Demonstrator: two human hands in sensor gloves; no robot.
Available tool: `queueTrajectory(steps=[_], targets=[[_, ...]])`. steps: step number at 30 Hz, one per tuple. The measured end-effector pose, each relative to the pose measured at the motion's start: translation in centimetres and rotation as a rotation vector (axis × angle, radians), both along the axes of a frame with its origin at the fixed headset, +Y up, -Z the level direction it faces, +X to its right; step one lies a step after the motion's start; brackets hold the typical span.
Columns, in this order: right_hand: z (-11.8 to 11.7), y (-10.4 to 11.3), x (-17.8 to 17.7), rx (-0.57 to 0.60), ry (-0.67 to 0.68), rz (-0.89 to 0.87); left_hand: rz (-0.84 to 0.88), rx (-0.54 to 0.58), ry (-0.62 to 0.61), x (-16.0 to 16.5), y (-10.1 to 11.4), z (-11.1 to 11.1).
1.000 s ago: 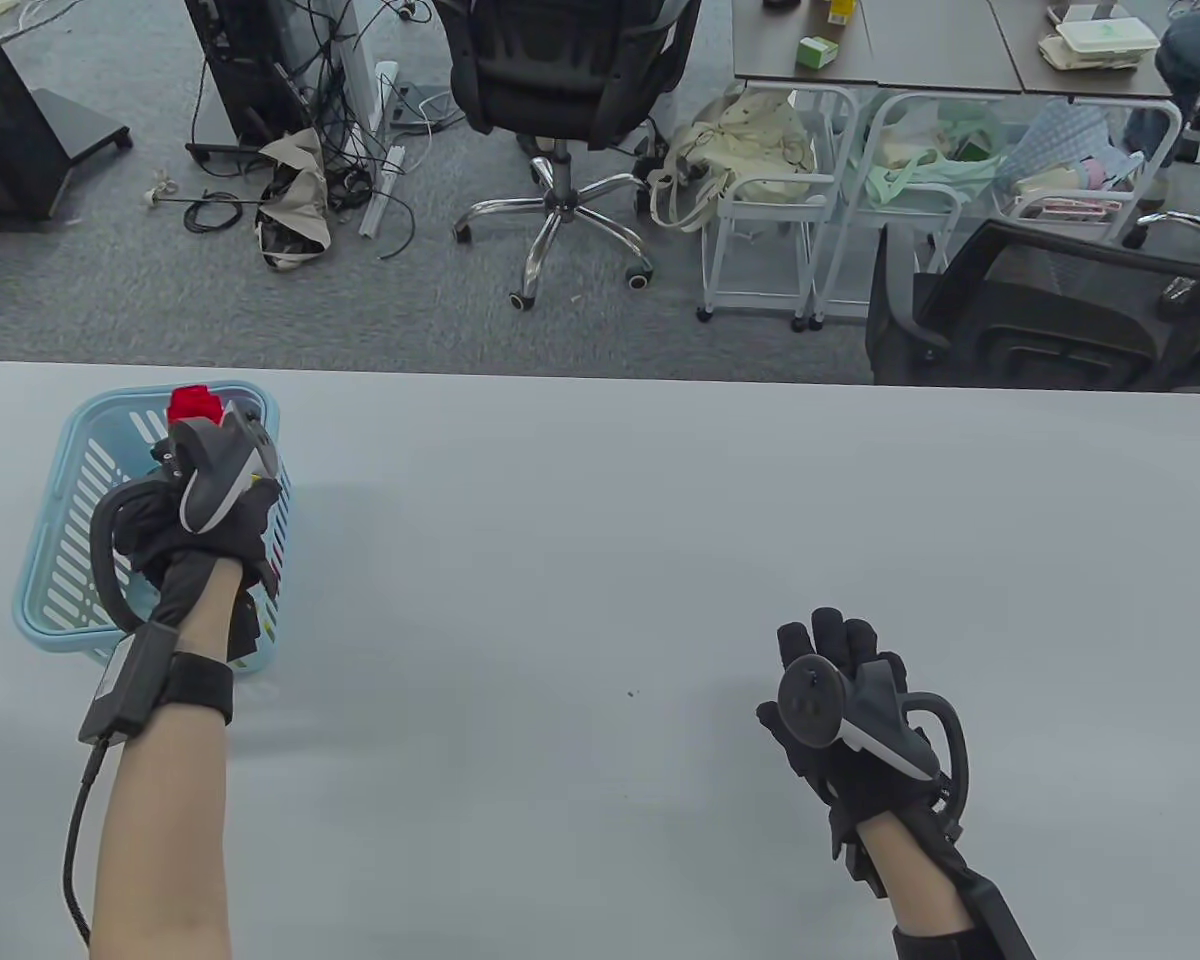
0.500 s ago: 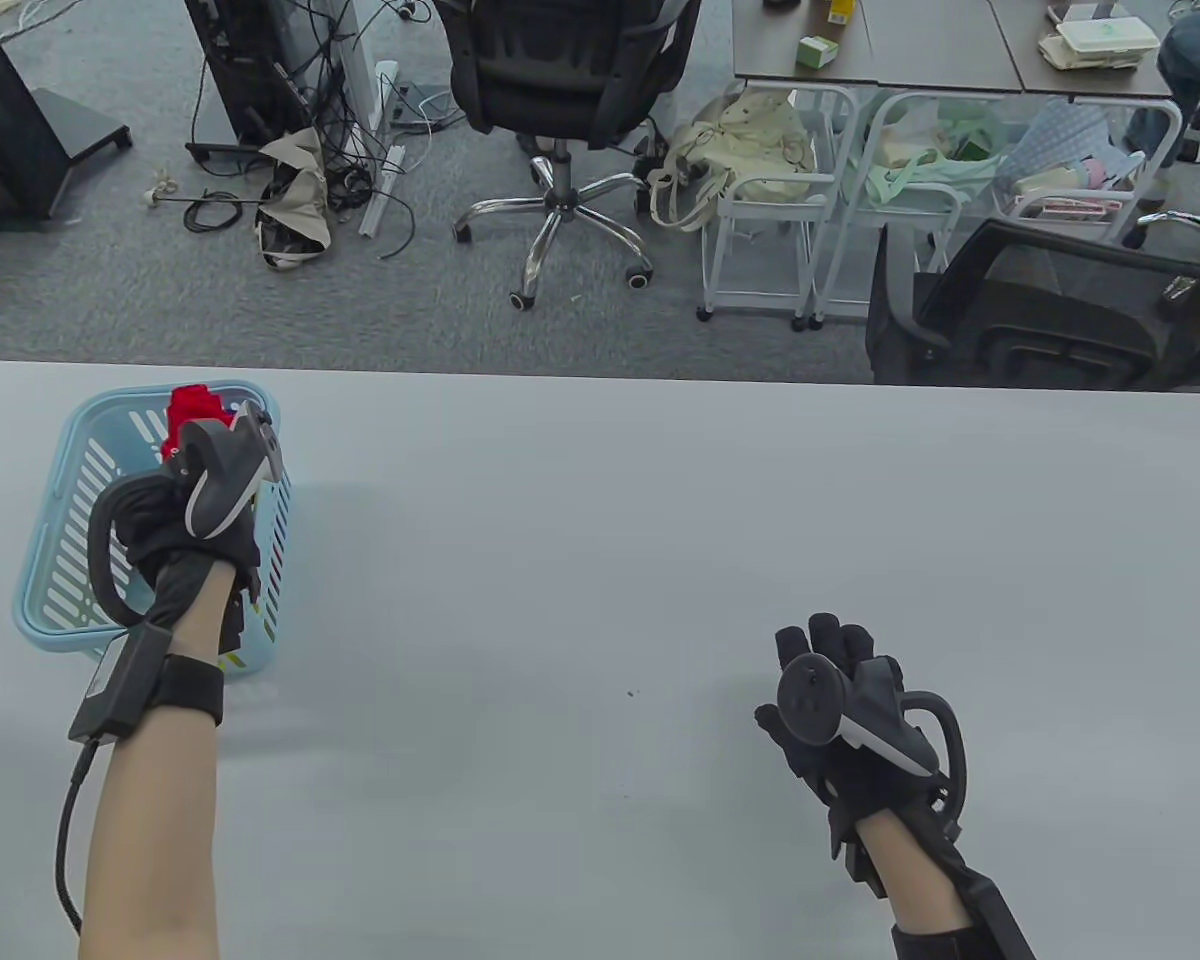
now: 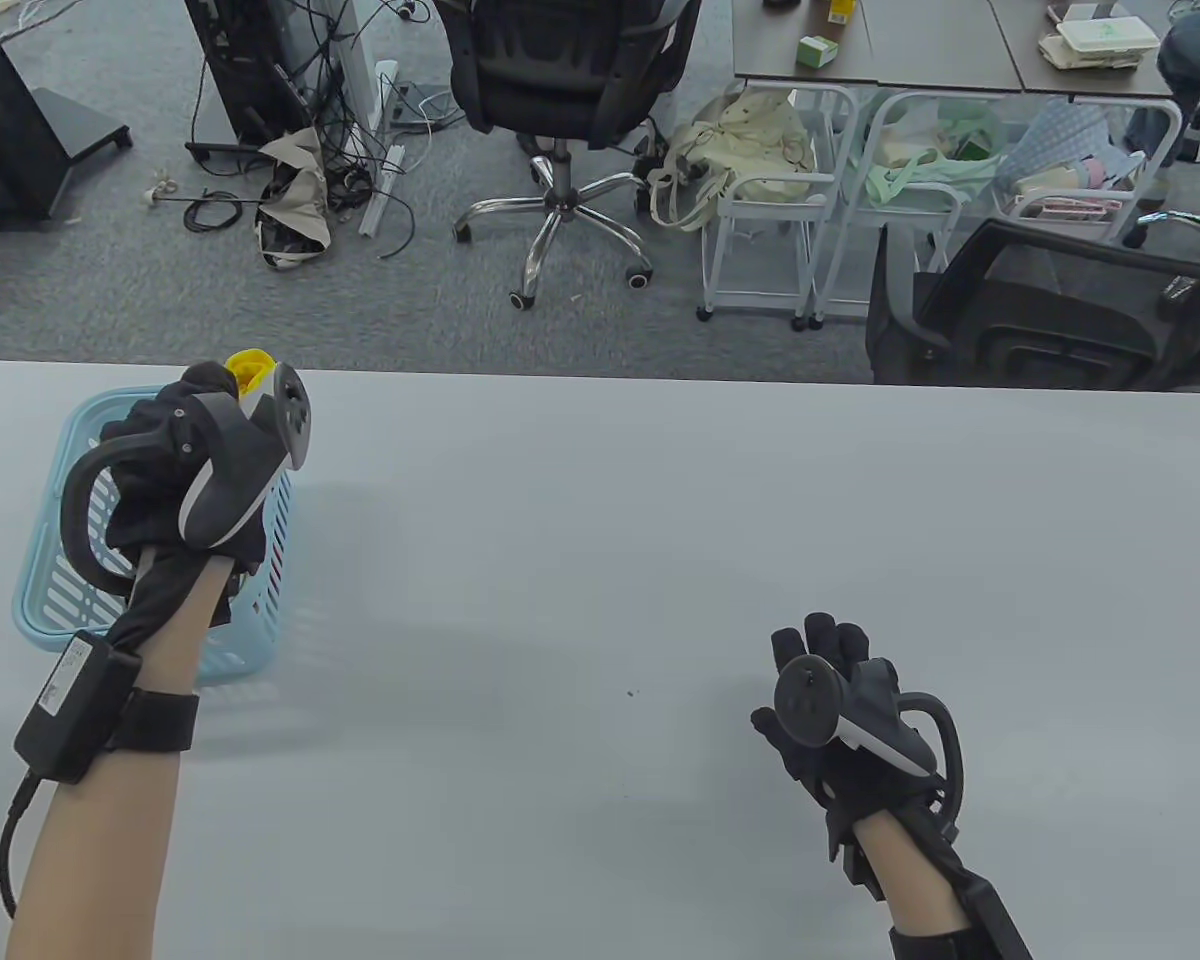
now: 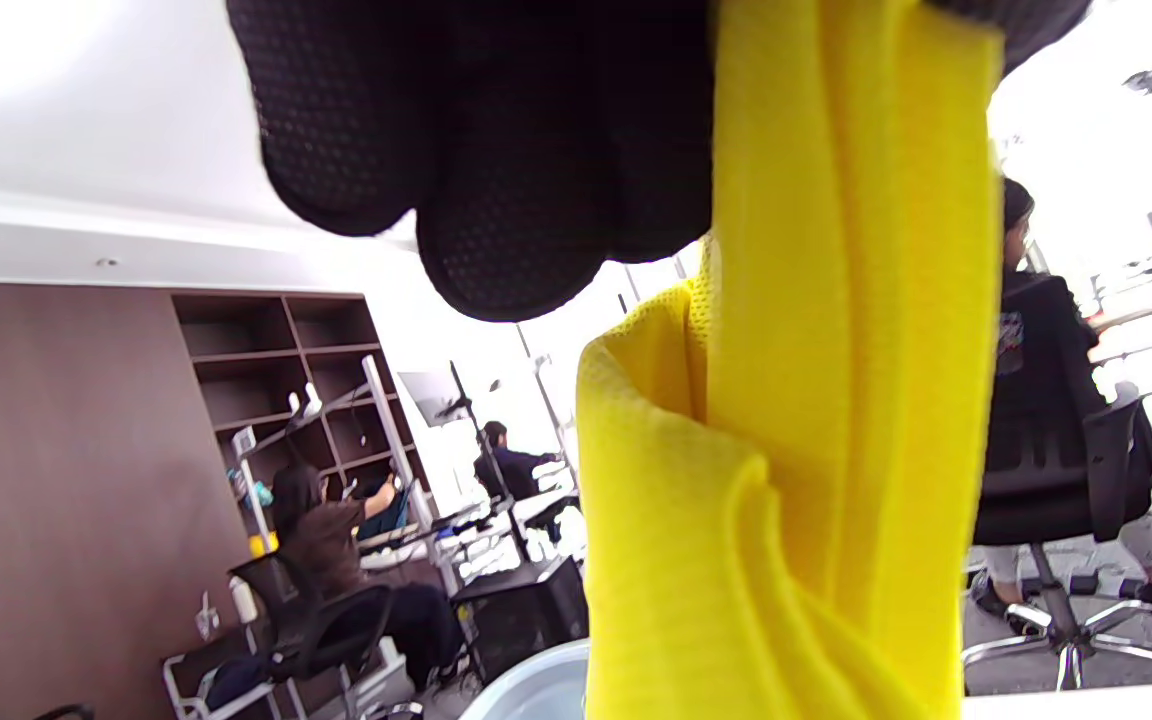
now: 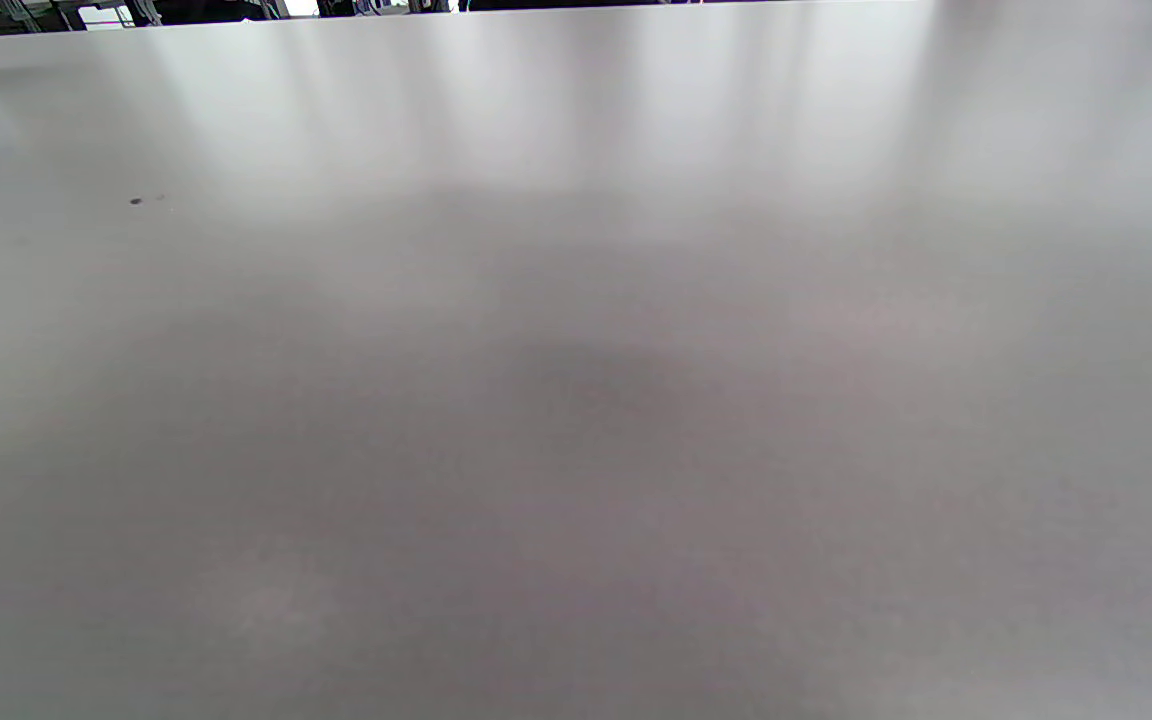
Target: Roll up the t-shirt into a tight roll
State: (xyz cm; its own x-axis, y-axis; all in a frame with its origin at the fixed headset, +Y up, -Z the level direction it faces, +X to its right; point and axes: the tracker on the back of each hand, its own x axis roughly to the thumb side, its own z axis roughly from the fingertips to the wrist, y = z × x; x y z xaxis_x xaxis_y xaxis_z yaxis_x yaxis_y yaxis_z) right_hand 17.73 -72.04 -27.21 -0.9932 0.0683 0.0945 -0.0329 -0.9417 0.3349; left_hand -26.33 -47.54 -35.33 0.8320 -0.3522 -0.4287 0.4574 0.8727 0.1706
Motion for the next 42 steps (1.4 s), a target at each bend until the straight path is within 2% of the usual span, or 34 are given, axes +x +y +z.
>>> queueTrajectory(steps=[5, 10, 14, 19, 22, 25, 29, 32, 33, 37, 39, 42], targets=[[0.0, 0.1, 0.0, 0.007, -0.001, -0.003, -0.039, 0.063, -0.096, 2.9, 1.8, 2.2], [0.0, 0.1, 0.0, 0.011, -0.002, 0.0, -0.049, 0.084, -0.232, 6.6, 1.8, 4.1], [0.1, 0.1, 0.0, 0.02, -0.003, 0.017, -0.028, 0.055, -0.345, 9.6, 0.2, 5.0], [0.0, 0.0, 0.3, 0.013, -0.01, -0.002, 0.005, -0.004, -0.502, 13.8, -3.9, 6.4], [0.0, 0.0, 0.5, 0.014, -0.019, 0.003, 0.005, -0.052, -0.565, 15.9, -5.8, 6.6], [0.0, 0.2, 0.8, 0.024, -0.032, 0.001, 0.083, -0.119, -0.608, 16.9, -7.2, 6.2], [-0.1, 0.4, 1.3, 0.03, -0.047, -0.003, 0.25, -0.211, -0.605, 16.2, -9.1, 4.6], [-0.1, 0.4, 1.4, 0.031, -0.052, -0.003, 0.39, -0.296, -0.521, 13.8, -11.5, 2.2], [-0.1, 0.4, 1.4, 0.031, -0.051, -0.001, 0.422, -0.289, -0.48, 12.8, -12.4, 1.7], [-0.1, 0.1, 1.0, 0.021, -0.044, 0.007, 0.305, -0.258, -0.4, 10.7, -14.7, 1.4], [0.0, -0.1, 0.7, 0.013, -0.033, 0.012, 0.26, -0.281, -0.396, 10.3, -16.0, 1.8], [0.2, -0.8, -0.8, -0.021, 0.023, 0.005, 0.282, -0.443, -0.447, 10.0, -19.7, 2.2]])
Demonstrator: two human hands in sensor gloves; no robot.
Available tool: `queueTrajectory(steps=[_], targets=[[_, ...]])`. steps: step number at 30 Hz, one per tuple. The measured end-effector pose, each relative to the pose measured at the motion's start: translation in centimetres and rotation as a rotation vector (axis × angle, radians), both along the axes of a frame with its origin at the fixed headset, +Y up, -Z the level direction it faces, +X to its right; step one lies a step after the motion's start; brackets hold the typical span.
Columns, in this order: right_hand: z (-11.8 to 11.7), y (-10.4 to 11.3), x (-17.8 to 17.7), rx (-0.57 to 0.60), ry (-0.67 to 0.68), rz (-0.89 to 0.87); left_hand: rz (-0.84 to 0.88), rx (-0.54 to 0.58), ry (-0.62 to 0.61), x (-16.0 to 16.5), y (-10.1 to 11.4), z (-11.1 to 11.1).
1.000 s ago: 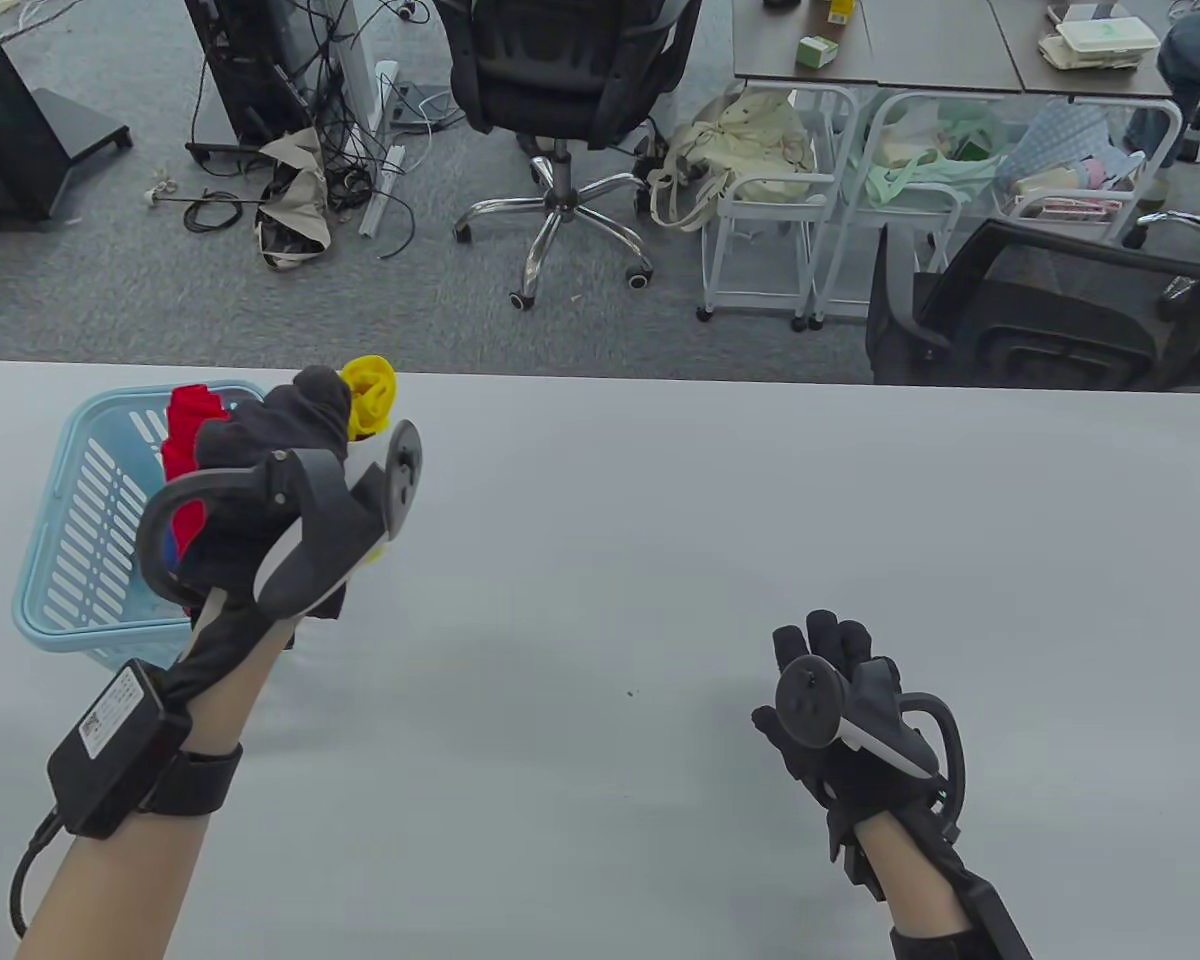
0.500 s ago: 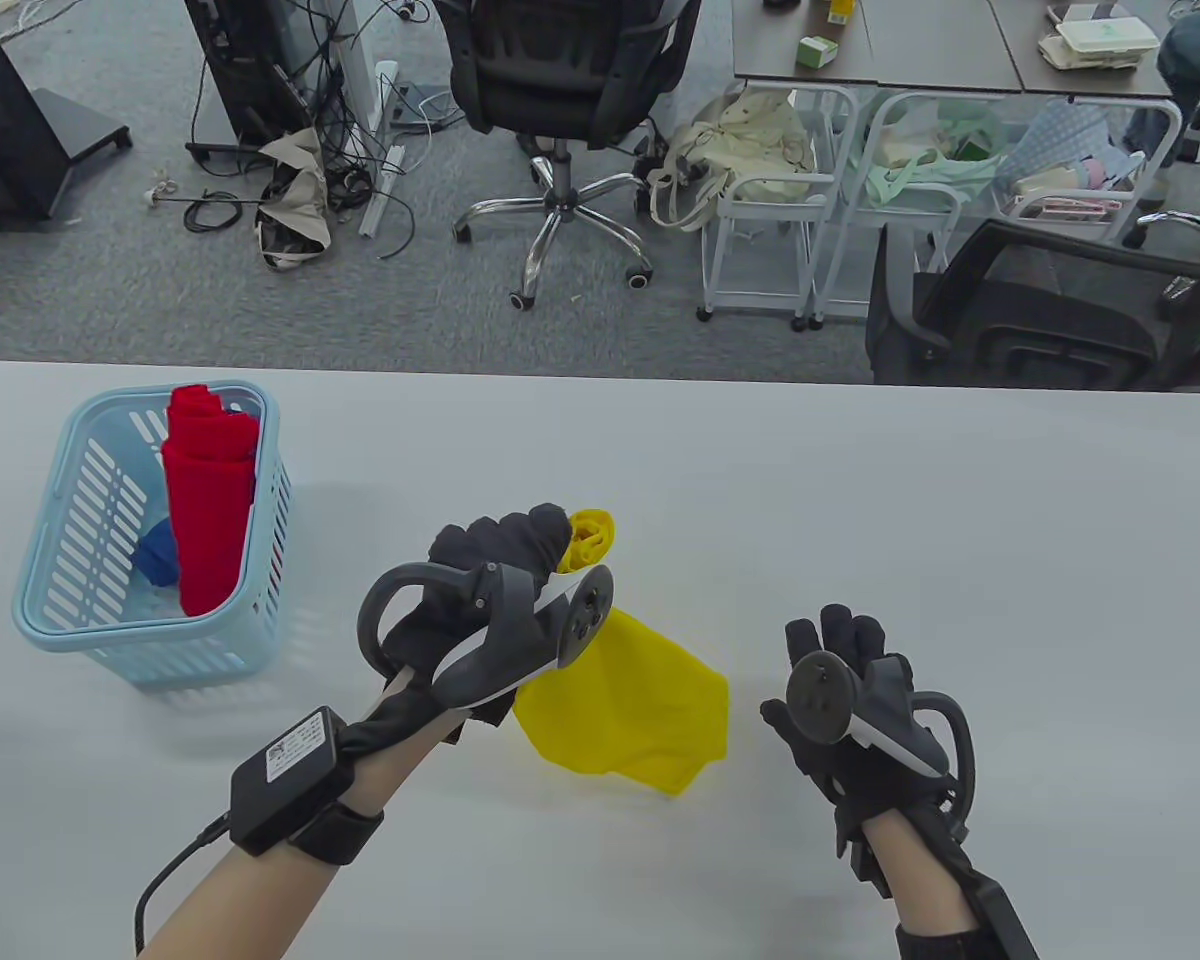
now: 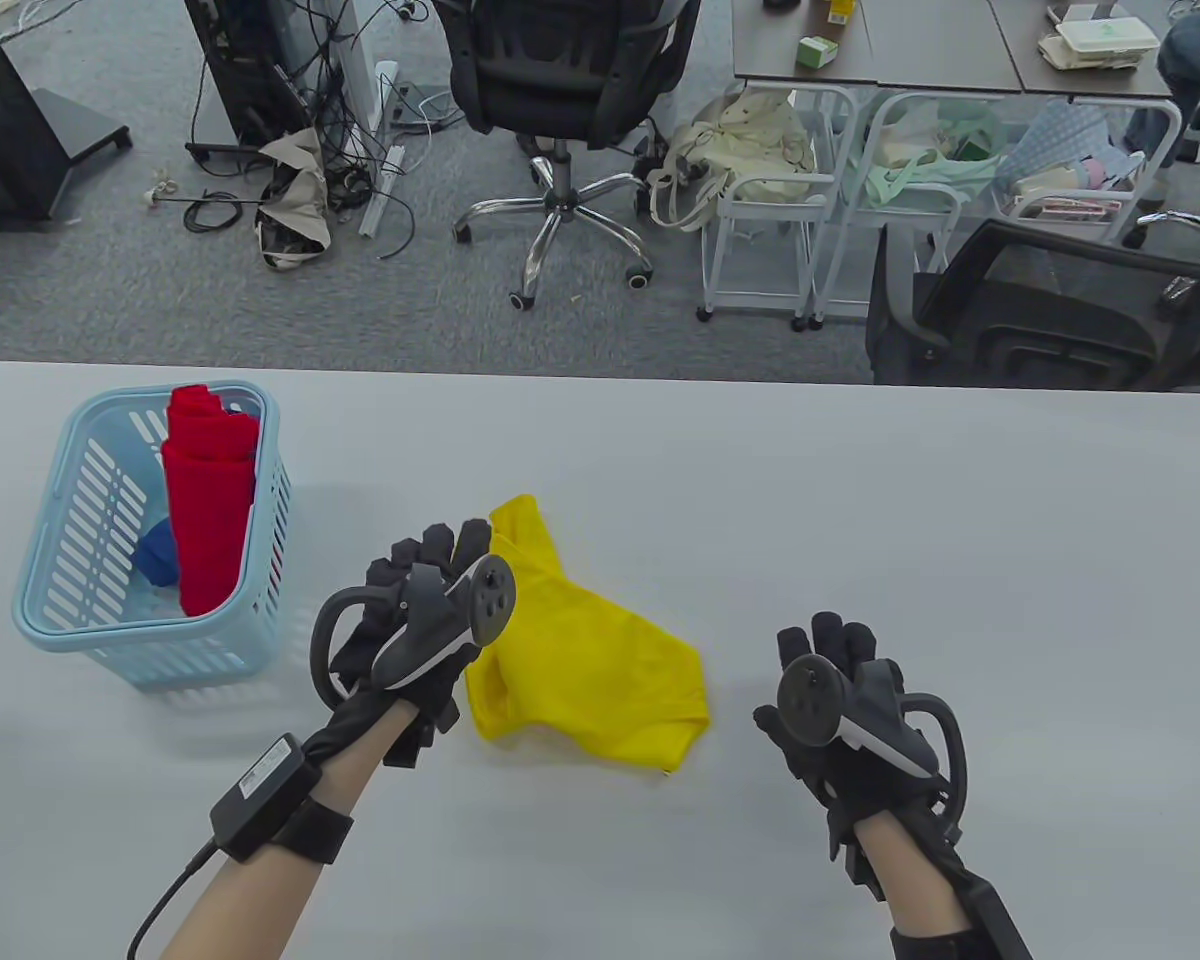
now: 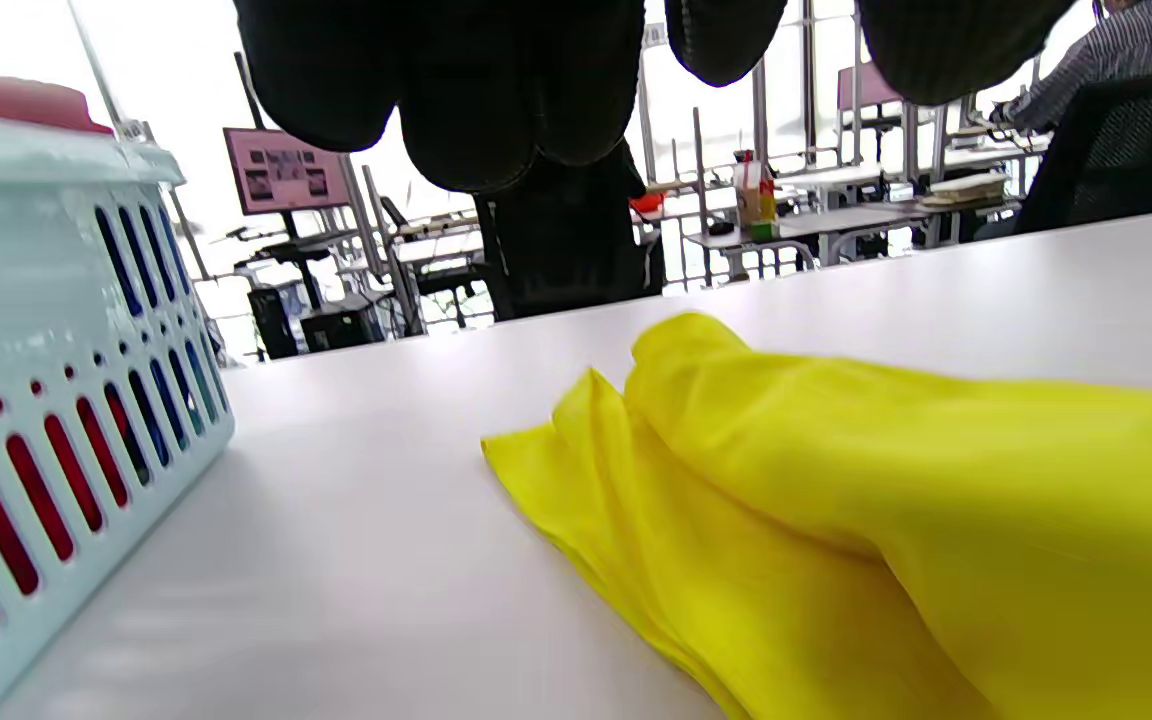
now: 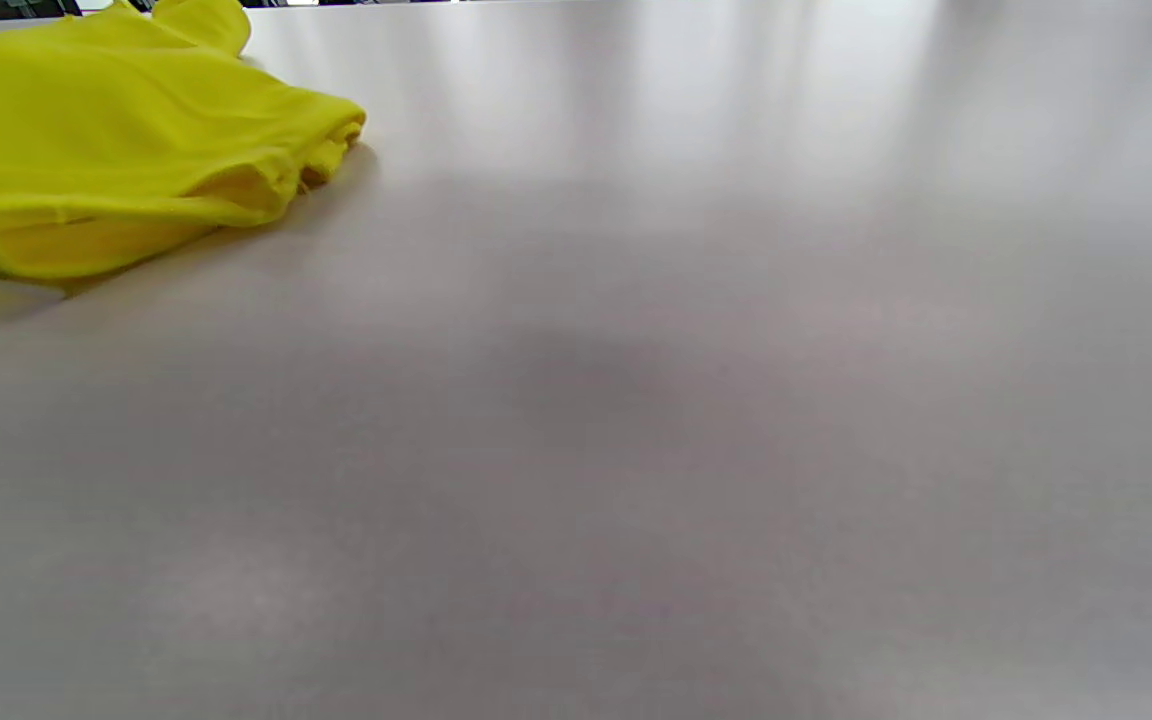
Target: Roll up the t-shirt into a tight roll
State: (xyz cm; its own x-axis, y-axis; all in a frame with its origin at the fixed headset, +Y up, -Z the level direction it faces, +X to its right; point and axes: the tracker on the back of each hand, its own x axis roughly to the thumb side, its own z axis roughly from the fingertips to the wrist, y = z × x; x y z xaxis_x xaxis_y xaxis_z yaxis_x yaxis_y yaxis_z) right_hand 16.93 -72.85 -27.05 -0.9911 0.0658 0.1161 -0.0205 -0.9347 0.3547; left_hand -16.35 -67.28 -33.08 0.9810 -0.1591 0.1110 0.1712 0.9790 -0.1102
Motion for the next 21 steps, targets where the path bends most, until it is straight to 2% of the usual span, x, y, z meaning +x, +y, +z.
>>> queueTrajectory(steps=[2, 4, 6, 7, 9, 12, 13, 15, 16, 19, 21], targets=[[0.3, -0.5, -1.6, -0.033, 0.076, -0.021, -0.006, -0.123, -0.022, 0.0, -3.1, 0.1], [0.9, -1.1, -3.8, -0.068, 0.184, -0.027, -0.003, -0.339, -0.107, 0.1, -6.7, 0.4], [1.2, -1.6, -5.4, -0.097, 0.257, -0.024, 0.014, -0.492, -0.123, 0.5, -9.3, 1.1], [1.3, -1.9, -6.1, -0.108, 0.28, -0.027, 0.002, -0.492, -0.097, 0.7, -9.8, 1.6], [1.1, -3.1, -7.7, -0.178, 0.359, -0.076, -0.074, -0.34, -0.187, 1.3, -9.8, 3.0], [0.4, -4.9, -8.6, -0.284, 0.338, -0.102, -0.086, -0.364, -0.256, 1.2, -9.6, 4.3], [0.2, -5.1, -8.5, -0.255, 0.328, -0.041, -0.099, -0.343, -0.241, 0.8, -9.2, 4.5], [-0.5, -4.6, -7.3, -0.203, 0.275, 0.06, -0.136, -0.28, -0.194, -0.5, -8.0, 4.3], [-1.0, -4.4, -6.2, -0.204, 0.244, 0.054, -0.141, -0.269, -0.173, -1.3, -7.4, 4.1], [-2.3, -3.9, -2.8, -0.224, 0.139, -0.086, -0.048, -0.309, -0.078, -3.0, -5.6, 3.5], [-3.2, -3.8, -0.2, -0.217, 0.031, -0.152, -0.019, -0.226, -0.032, -3.8, -5.1, 3.2]])
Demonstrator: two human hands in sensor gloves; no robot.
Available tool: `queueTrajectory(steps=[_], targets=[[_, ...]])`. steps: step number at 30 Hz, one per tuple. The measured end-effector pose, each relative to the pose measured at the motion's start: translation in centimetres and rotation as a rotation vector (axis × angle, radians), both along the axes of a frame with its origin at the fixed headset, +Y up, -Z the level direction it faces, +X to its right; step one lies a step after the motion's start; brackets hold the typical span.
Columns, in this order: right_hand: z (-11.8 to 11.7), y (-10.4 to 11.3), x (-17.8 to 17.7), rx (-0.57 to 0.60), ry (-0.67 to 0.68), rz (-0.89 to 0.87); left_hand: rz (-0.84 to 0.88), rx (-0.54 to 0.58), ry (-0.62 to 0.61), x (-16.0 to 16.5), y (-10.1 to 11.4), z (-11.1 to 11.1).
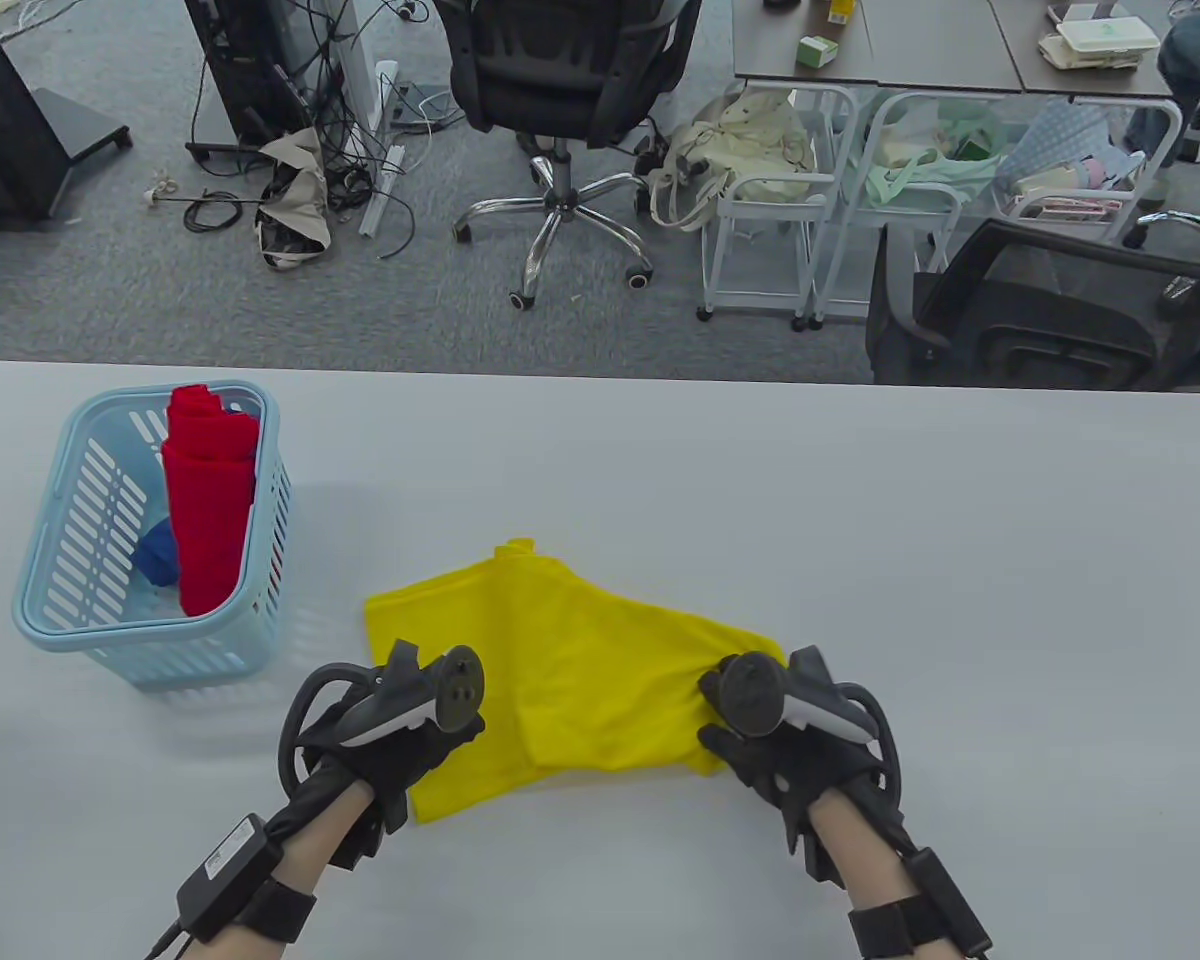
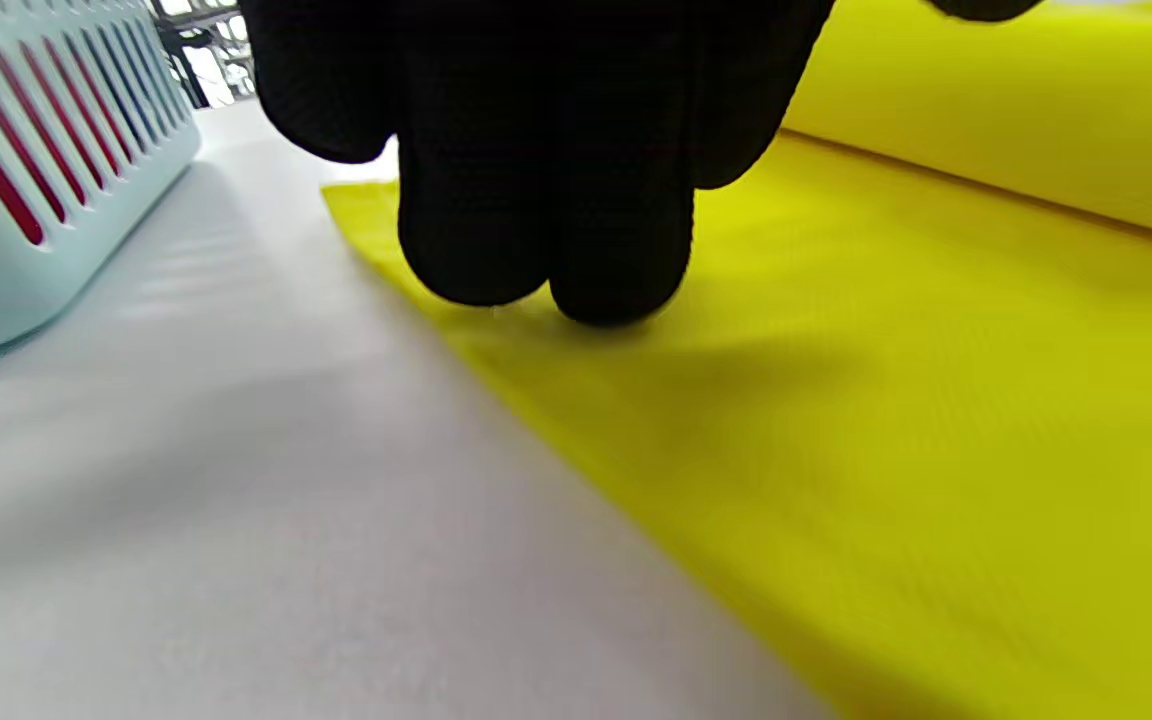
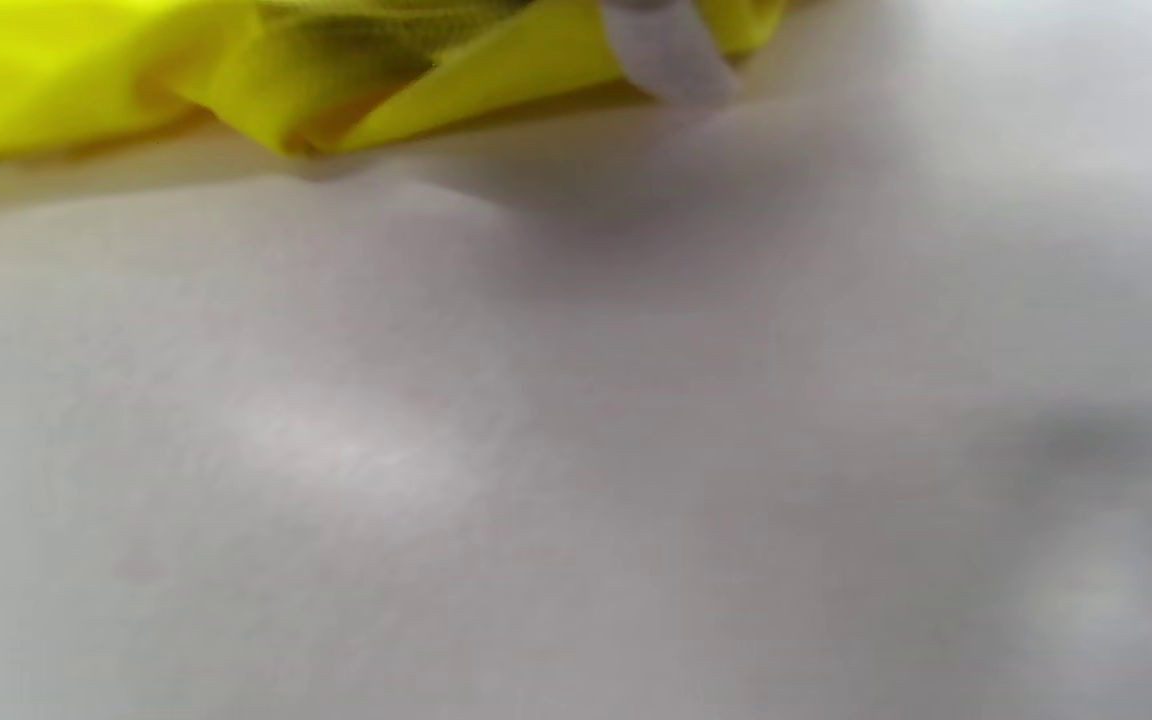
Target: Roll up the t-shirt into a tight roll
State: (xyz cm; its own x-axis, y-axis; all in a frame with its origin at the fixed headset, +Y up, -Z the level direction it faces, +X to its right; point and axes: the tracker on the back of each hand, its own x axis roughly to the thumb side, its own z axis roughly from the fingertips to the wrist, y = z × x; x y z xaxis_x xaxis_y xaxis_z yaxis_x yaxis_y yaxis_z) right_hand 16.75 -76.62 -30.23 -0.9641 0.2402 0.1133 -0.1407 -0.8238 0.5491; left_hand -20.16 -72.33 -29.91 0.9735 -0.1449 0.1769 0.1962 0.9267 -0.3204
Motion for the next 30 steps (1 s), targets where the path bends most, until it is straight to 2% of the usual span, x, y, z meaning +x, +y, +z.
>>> queueTrajectory(steps=[2, 3, 5, 8, 10, 12, 13, 14, 16, 17, 19, 20, 22, 23, 24, 25, 27, 28, 30], targets=[[-0.3, 0.4, 1.8, 0.04, -0.178, 0.076, -0.021, 0.094, 0.006, -0.1, -0.5, 0.1], [0.1, 1.0, 1.6, 0.104, -0.243, 0.13, -0.039, 0.099, -0.026, 0.3, -1.1, 0.1], [0.8, 2.0, 0.3, 0.177, -0.178, 0.155, -0.091, 0.004, -0.091, 0.9, -2.5, -0.2], [2.2, 2.8, -3.1, 0.221, -0.052, 0.163, -0.078, -0.101, -0.094, 1.0, -4.6, -0.5], [2.5, 2.0, -4.8, 0.174, 0.023, 0.171, -0.103, -0.083, -0.096, 0.8, -3.9, -0.3], [1.7, 0.7, -5.4, 0.092, 0.052, 0.24, -0.109, 0.051, -0.098, 0.6, -1.5, -0.2], [1.3, 0.7, -5.3, 0.112, 0.043, 0.257, -0.072, 0.08, -0.105, 0.3, -1.1, -0.1], [0.3, 0.6, -5.1, 0.117, 0.021, 0.26, -0.007, 0.076, -0.117, -0.2, -1.1, -0.1], [-1.5, 0.8, -5.3, 0.048, -0.066, 0.191, 0.129, 0.056, -0.098, -1.3, -2.1, -0.5], [-1.9, 1.0, -5.6, 0.047, -0.094, 0.162, 0.15, 0.0, -0.087, -1.6, -2.7, -0.8], [-2.3, 1.7, -7.2, 0.136, -0.134, 0.158, 0.135, -0.106, -0.06, -2.1, -4.3, -1.2], [-2.3, 1.9, -8.0, 0.159, -0.13, 0.178, 0.105, -0.121, -0.063, -2.0, -4.7, -1.1], [-2.5, 1.7, -9.5, 0.157, -0.078, 0.247, 0.007, -0.04, -0.106, -1.5, -3.7, -0.9], [-2.7, 1.3, -9.9, 0.132, -0.069, 0.264, -0.004, 0.007, -0.117, -1.1, -2.5, -0.7], [-3.1, 1.1, -10.3, 0.115, -0.074, 0.287, 0.028, 0.052, -0.139, -0.8, -1.0, -0.4], [-3.5, 1.0, -10.4, 0.114, -0.077, 0.299, 0.095, 0.045, -0.161, -0.7, -0.4, -0.2], [-4.4, 0.9, -10.5, 0.088, -0.097, 0.311, 0.21, 0.021, -0.149, -1.2, -0.7, 0.2], [-5.2, 0.7, -10.4, 0.068, -0.108, 0.319, 0.214, 0.025, -0.131, -1.6, -1.5, 0.1], [-6.7, 0.3, -10.0, 0.031, -0.146, 0.364, 0.124, -0.051, -0.128, -1.8, -3.0, -0.2]])
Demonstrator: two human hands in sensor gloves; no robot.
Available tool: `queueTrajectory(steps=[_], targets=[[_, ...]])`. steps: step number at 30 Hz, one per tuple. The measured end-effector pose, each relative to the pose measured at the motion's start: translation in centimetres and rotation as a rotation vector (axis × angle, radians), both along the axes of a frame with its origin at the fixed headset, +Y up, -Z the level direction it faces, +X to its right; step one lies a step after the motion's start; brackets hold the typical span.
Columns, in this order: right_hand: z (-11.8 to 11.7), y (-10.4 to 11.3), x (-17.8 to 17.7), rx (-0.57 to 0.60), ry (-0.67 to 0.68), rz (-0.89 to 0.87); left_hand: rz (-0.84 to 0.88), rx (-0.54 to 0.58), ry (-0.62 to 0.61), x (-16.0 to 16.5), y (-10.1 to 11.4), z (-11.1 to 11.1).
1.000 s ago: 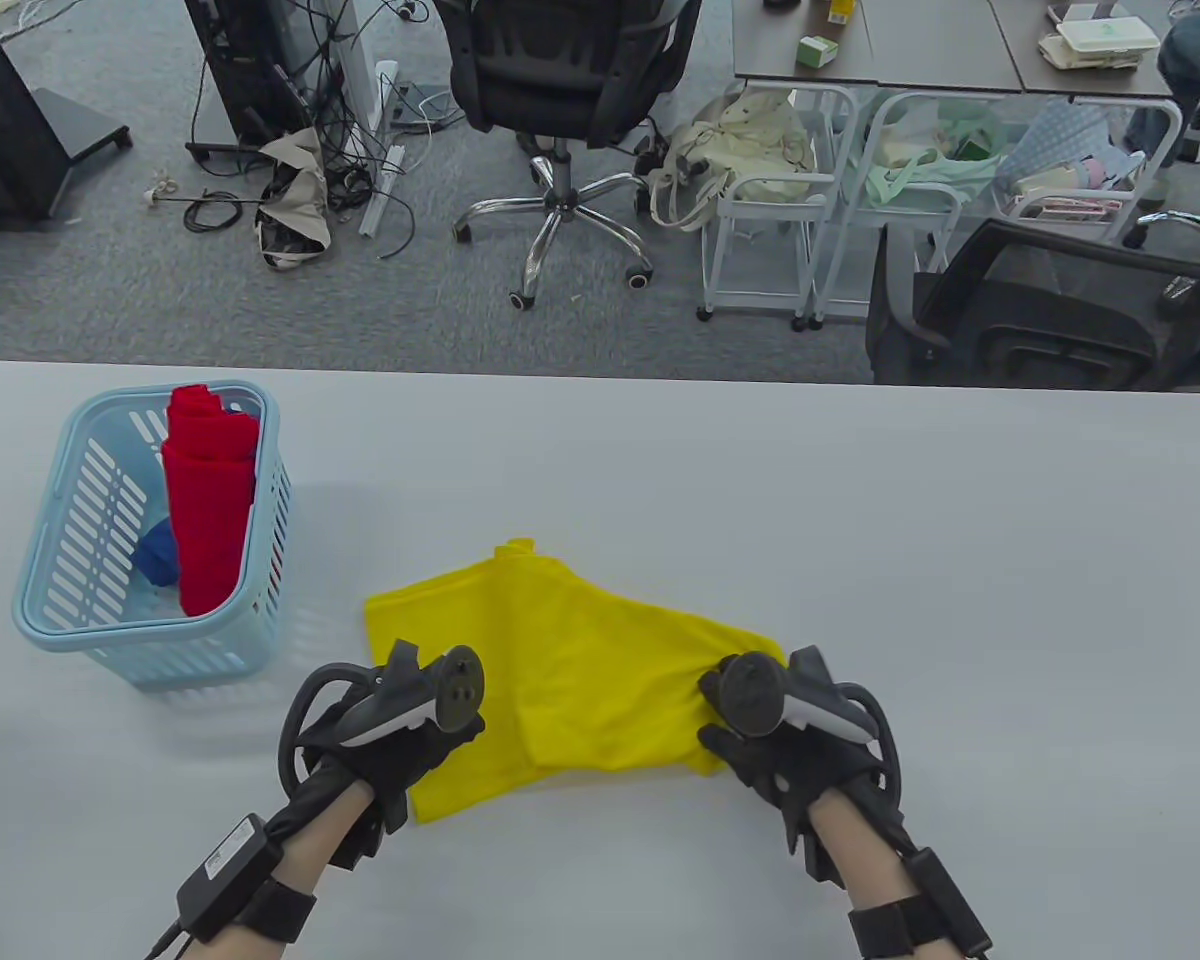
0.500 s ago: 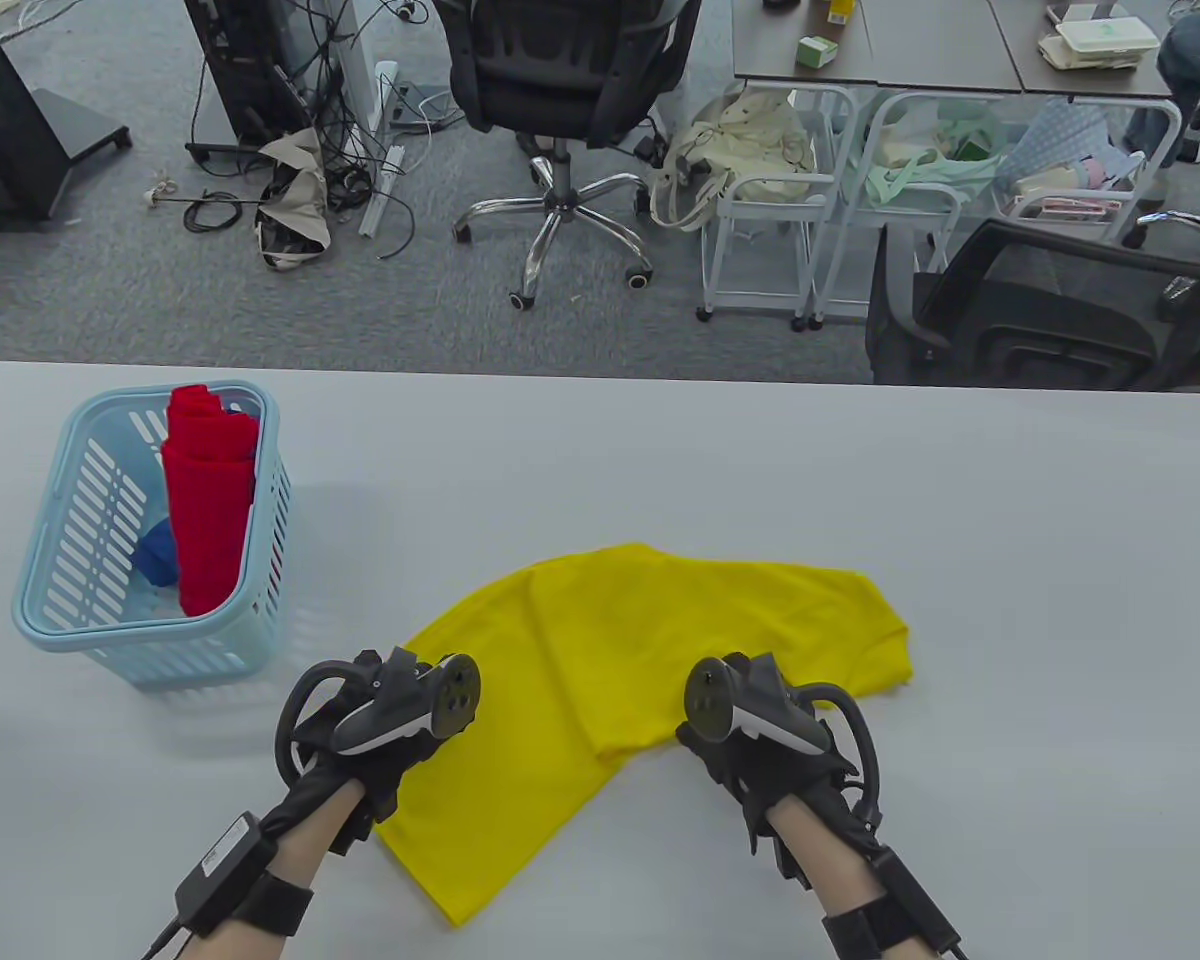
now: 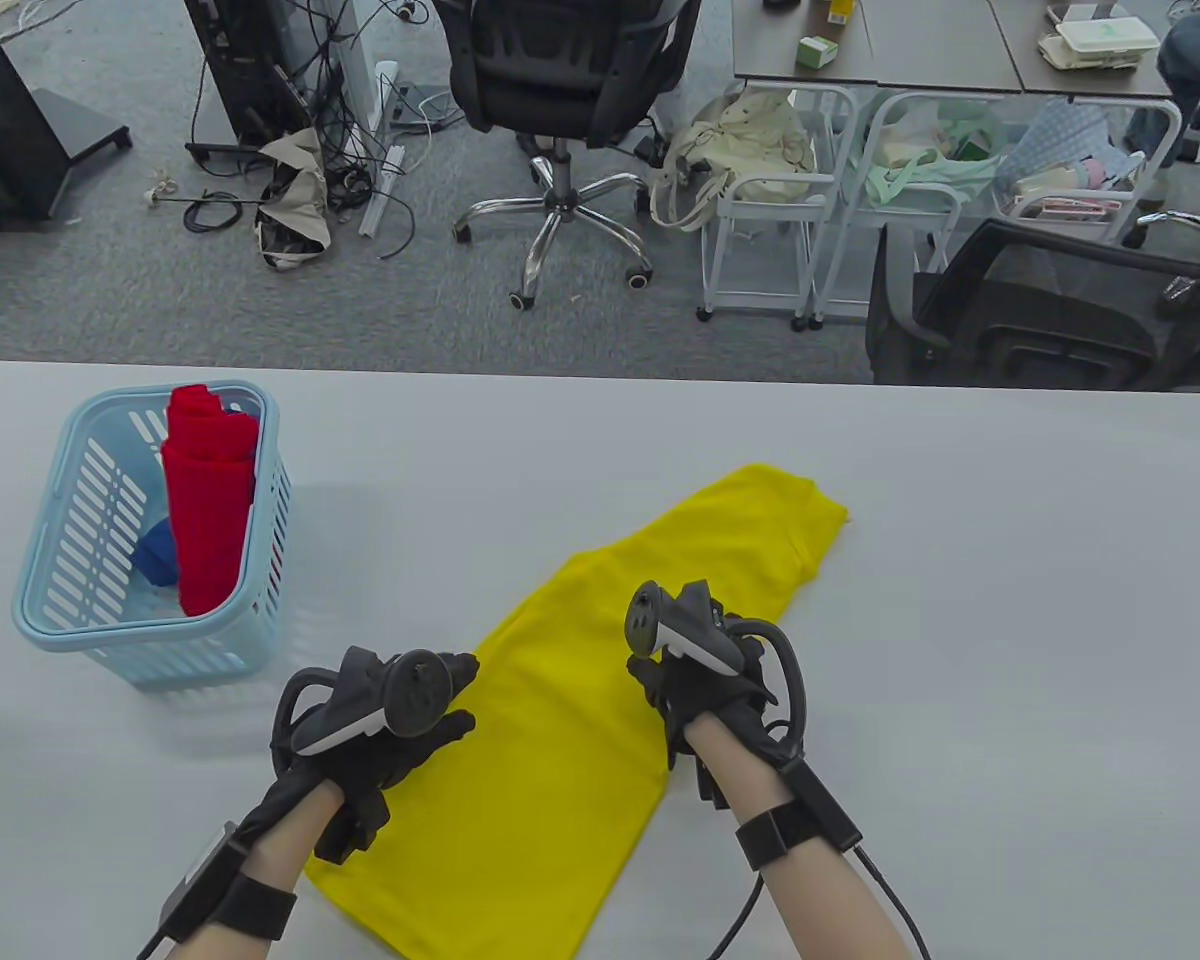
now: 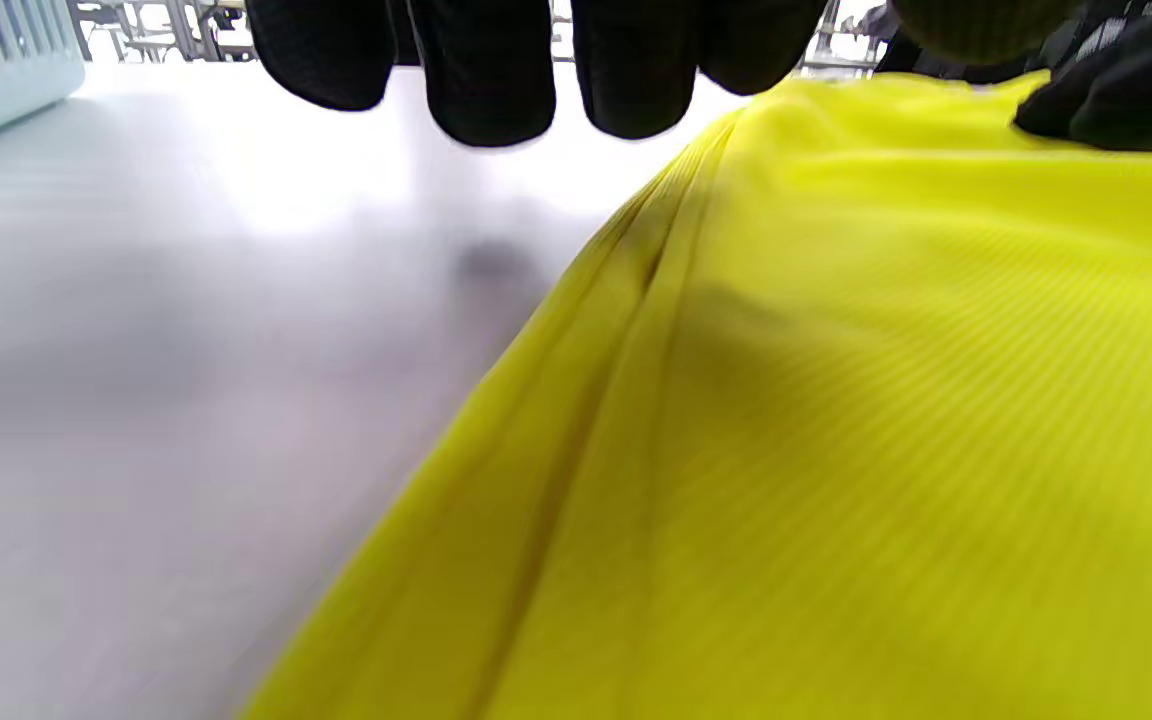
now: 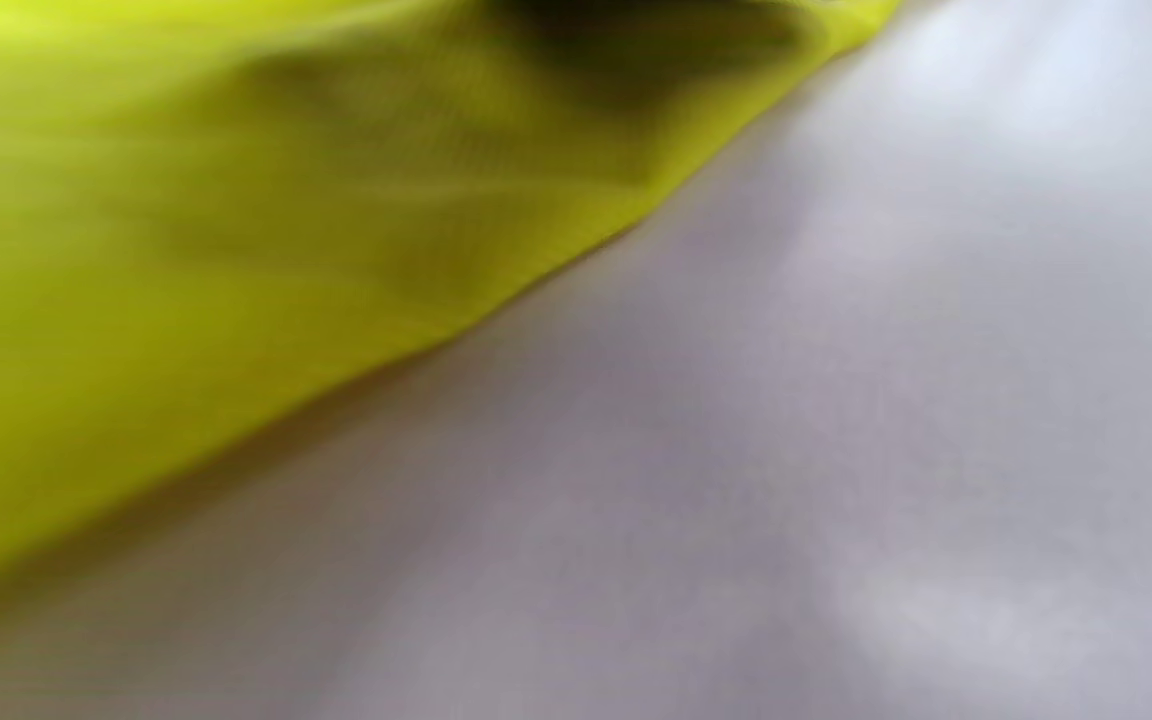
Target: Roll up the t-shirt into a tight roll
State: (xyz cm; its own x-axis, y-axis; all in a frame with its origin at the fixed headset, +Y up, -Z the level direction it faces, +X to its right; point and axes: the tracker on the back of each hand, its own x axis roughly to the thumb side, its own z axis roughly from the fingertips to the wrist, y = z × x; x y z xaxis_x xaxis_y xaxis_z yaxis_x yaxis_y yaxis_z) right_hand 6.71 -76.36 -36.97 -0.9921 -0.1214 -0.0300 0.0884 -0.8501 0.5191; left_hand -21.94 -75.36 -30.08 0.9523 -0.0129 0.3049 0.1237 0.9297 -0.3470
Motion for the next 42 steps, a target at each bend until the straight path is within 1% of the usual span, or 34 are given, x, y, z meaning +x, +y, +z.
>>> queueTrajectory(steps=[2, 3, 4, 6, 7, 9, 10, 11, 12, 14, 16, 18, 19, 21, 24, 25, 26, 27, 29, 30, 31, 32, 34, 36, 37, 38, 42], targets=[[-1.3, -0.4, 0.5, -0.073, -0.057, 0.05, -0.089, -0.046, -0.026, 0.5, -1.6, 0.1], [-1.4, -0.2, 0.4, -0.101, -0.071, 0.044, -0.108, -0.019, -0.033, 0.7, -1.6, 0.3], [-1.1, 0.3, -0.1, -0.113, -0.074, 0.01, -0.138, 0.017, -0.047, 1.0, -1.3, 0.3], [0.2, 1.1, -1.7, -0.047, -0.006, -0.056, -0.145, 0.041, -0.045, 1.5, -1.1, 0.3], [0.9, 1.4, -2.7, -0.025, 0.032, -0.053, -0.154, 0.041, -0.044, 1.6, -1.3, 0.2], [1.8, 1.3, -3.9, -0.032, 0.074, -0.07, -0.2, 0.035, -0.043, 1.6, -1.9, 0.2], [2.3, 0.9, -4.7, -0.072, 0.086, -0.076, -0.203, 0.019, -0.032, 1.5, -2.2, 0.1], [2.6, 0.3, -5.3, -0.151, 0.092, -0.065, -0.191, 0.0, -0.021, 1.4, -2.4, 0.1], [2.6, -0.4, -5.7, -0.199, 0.105, -0.053, -0.181, -0.009, -0.014, 1.3, -2.4, 0.1], [1.9, -1.4, -5.9, -0.157, 0.102, 0.009, -0.174, -0.025, -0.003, 1.4, -2.6, 0.2], [0.8, -1.9, -5.4, -0.203, 0.112, -0.049, -0.164, -0.027, -0.001, 1.6, -2.6, 0.3], [-0.7, -2.1, -4.5, -0.218, 0.11, -0.14, -0.153, -0.017, -0.023, 1.9, -2.2, 0.5], [-1.4, -2.2, -3.6, -0.235, 0.102, -0.146, -0.134, -0.004, -0.043, 2.1, -1.7, 0.7], [-1.9, -1.8, -2.6, -0.281, 0.11, -0.164, -0.082, -0.004, -0.082, 2.5, -0.9, 1.1], [-1.1, -1.1, -1.7, -0.271, 0.232, -0.087, 0.117, -0.047, -0.119, 2.9, 0.0, 1.4], [-0.7, -0.8, -1.5, -0.264, 0.262, -0.081, 0.171, -0.071, -0.11, 3.0, 0.0, 1.4], [-0.2, -0.6, -1.3, -0.248, 0.27, -0.068, 0.175, -0.076, -0.094, 3.0, 0.0, 1.3], [0.3, -0.3, -1.2, -0.233, 0.271, -0.047, 0.139, -0.059, -0.085, 3.0, -0.2, 1.2], [1.2, 0.6, -1.3, -0.188, 0.235, 0.05, 0.01, -0.004, -0.085, 2.8, -0.8, 1.1], [2.0, 1.3, -1.7, -0.122, 0.219, 0.091, -0.073, 0.027, -0.088, 2.7, -1.1, 1.0], [2.8, 2.0, -2.3, -0.04, 0.239, 0.086, -0.132, 0.049, -0.092, 2.5, -1.5, 0.9], [3.2, 2.4, -2.8, 0.0, 0.252, 0.07, -0.151, 0.055, -0.087, 2.4, -1.7, 0.9], [4.7, 3.3, -4.6, 0.063, 0.273, -0.013, -0.124, 0.026, -0.067, 2.1, -1.8, 0.6], [5.5, 3.3, -6.3, 0.1, 0.307, -0.055, -0.096, 0.007, -0.047, 2.0, -1.8, 0.5], [5.8, 2.9, -7.4, 0.1, 0.346, -0.065, -0.106, 0.013, -0.042, 2.0, -1.7, 0.5], [5.9, 2.7, -8.1, 0.099, 0.356, -0.062, -0.126, 0.026, -0.039, 1.8, -1.6, 0.5], [5.3, 1.6, -9.8, 0.124, 0.33, -0.035, -0.201, 0.057, 0.0, 0.7, -1.6, 0.2]])
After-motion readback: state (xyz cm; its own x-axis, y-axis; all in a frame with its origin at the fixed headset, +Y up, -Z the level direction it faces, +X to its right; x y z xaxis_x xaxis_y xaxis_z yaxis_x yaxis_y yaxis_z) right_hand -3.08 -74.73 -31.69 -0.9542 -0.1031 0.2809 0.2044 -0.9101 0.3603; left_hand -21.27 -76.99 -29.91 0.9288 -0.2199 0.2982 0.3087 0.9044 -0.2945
